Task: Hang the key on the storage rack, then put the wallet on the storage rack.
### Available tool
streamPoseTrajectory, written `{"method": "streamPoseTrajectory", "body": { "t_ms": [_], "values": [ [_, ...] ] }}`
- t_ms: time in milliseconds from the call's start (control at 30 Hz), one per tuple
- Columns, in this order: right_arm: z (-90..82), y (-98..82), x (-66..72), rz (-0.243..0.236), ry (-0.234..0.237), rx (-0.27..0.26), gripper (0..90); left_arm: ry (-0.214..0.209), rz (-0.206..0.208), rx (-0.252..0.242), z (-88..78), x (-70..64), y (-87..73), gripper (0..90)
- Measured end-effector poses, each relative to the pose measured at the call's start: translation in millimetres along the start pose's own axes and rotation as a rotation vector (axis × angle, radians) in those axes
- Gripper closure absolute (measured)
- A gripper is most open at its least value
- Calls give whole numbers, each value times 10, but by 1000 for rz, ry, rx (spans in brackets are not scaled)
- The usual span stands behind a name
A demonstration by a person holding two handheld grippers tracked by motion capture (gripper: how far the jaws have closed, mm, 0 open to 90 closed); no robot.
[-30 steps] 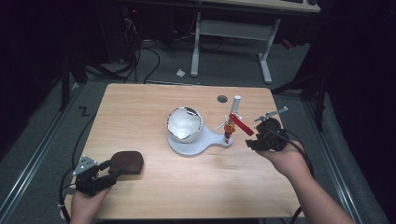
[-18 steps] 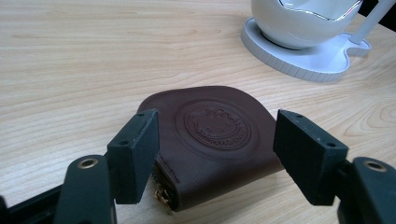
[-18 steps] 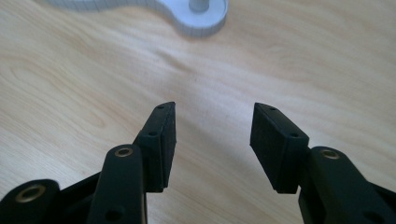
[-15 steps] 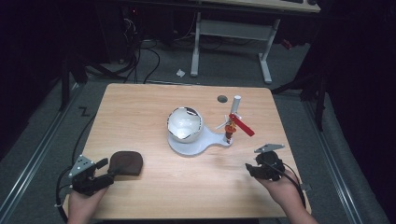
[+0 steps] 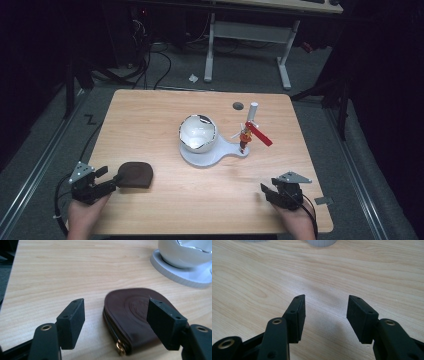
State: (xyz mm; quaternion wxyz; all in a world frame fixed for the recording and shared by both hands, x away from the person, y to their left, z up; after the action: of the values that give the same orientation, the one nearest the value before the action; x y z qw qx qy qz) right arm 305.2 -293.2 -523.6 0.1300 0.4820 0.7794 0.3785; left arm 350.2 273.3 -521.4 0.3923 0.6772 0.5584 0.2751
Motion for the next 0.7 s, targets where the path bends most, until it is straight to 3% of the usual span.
{"method": "streamPoseTrajectory", "body": {
  "t_ms": [133, 233, 400, 467, 567, 700],
  "values": [
    [-54, -15, -10, -23, -10, -22, 491, 9, 19, 29, 52, 24, 12, 312],
    [-119, -68, -35, 13, 20, -61, 492, 6, 0, 31, 55, 47, 15, 316],
    [-180, -175, -77, 26, 22, -57, 494, 1, -15, 41, 98, 83, 22, 361],
    [-196, -191, -93, 45, 35, -60, 493, -16, -30, 55, 132, 102, 11, 383],
    [-201, -194, -98, 56, 36, -64, 494, -74, -63, 81, 178, 104, -26, 441],
    [-176, -189, -85, 56, 42, -62, 495, -119, -98, 83, 160, 100, -19, 496]
  ]
}}
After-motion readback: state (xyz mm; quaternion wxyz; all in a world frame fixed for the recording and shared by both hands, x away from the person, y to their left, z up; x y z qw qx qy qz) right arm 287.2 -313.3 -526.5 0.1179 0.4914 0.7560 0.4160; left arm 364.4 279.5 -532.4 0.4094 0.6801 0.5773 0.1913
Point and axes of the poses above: each handheld gripper's, and its own axes: z roughly forward along the jaws, y roughly out of its top, x roughly to its left, the point moved 2 cm from there along z, roughly forward along the jaws, and after that the axes turned 13 degrees about y, right-handed, at the moved point
